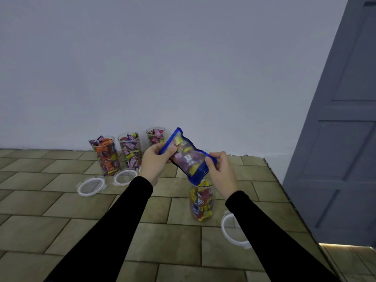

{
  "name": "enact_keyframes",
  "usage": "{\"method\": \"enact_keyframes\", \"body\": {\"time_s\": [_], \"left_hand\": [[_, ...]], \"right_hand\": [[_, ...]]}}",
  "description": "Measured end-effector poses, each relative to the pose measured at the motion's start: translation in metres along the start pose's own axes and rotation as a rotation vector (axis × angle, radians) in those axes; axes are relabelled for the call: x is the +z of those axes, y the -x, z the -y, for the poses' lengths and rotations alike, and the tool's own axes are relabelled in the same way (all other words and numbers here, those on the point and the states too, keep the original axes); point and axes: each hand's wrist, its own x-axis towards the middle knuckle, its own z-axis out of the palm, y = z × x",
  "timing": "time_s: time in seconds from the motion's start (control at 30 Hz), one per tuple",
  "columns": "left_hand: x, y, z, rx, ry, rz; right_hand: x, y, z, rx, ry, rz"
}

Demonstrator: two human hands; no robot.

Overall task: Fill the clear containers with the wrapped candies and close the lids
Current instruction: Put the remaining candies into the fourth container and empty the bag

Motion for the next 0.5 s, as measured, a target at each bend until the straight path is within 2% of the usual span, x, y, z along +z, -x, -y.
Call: {"method": "enact_keyframes", "body": {"time_s": [0.2, 0.5], "left_hand": [[0.002, 0.002, -0.01, 0.062, -0.1, -0.019], [0.005, 0.002, -0.022, 0.126, -0.22, 0.01]], "right_hand": [[0.001, -0.001, -0.003, -0.034, 0.097, 0.028], [0.001, 0.001, 0.0, -0.006, 0.063, 0.097]]}}
